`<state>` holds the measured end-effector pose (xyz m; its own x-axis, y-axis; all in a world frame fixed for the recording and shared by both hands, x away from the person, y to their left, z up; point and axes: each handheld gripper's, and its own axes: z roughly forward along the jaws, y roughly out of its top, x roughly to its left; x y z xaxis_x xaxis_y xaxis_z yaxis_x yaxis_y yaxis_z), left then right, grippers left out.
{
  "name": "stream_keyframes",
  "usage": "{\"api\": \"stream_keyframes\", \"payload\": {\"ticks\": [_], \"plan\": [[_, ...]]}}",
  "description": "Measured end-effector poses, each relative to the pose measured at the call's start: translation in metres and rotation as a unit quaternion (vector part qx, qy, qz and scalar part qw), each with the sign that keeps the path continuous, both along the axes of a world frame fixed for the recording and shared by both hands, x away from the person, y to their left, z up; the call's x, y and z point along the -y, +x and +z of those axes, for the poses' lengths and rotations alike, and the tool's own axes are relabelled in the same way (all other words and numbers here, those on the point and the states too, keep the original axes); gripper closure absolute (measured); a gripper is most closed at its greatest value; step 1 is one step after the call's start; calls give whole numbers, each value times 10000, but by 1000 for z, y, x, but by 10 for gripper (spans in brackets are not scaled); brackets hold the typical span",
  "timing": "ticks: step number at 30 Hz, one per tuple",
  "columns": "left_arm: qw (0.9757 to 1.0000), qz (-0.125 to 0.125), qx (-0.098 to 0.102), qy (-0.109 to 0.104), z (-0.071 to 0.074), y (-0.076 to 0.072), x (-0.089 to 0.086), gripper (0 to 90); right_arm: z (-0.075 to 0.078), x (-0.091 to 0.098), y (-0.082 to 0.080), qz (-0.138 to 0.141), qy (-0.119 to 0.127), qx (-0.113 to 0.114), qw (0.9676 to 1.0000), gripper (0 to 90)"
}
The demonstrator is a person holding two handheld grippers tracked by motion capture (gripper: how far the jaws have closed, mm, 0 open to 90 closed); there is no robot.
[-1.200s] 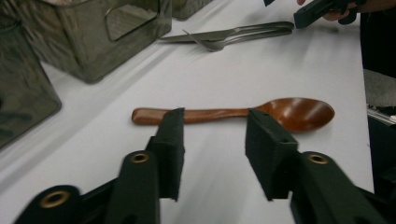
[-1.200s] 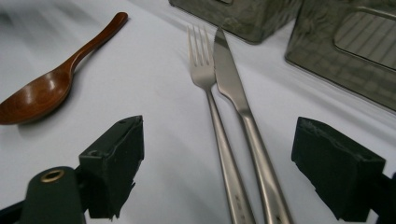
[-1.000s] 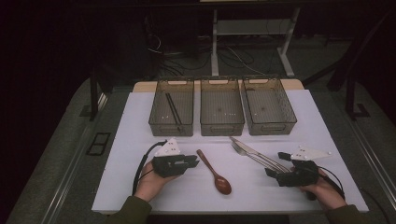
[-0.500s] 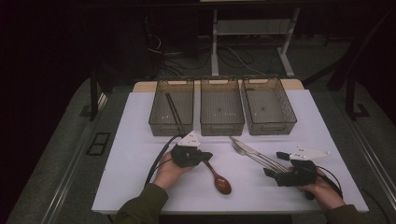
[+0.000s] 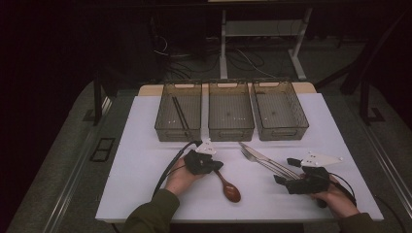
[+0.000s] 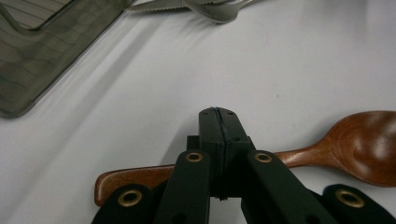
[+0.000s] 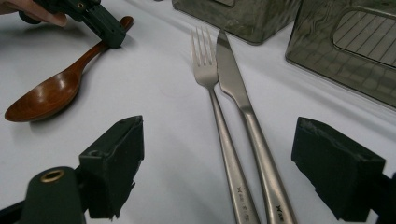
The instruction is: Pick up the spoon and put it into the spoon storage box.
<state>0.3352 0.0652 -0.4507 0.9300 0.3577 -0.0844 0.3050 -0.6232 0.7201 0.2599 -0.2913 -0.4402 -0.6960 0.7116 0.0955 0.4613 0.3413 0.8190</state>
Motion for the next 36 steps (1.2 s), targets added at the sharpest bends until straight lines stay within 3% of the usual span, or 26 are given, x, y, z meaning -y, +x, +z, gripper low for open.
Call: {"api": "stream_keyframes", "payload": {"ticks": [11,36], "plan": [[9998,-49,-6,213,3,-4,-7,889,1,0,0,1,1,-5,10000,164],[9990,-80,-321,297,7,-32,-35,889,1,1,0,-17,4,16,10000,164]]}}
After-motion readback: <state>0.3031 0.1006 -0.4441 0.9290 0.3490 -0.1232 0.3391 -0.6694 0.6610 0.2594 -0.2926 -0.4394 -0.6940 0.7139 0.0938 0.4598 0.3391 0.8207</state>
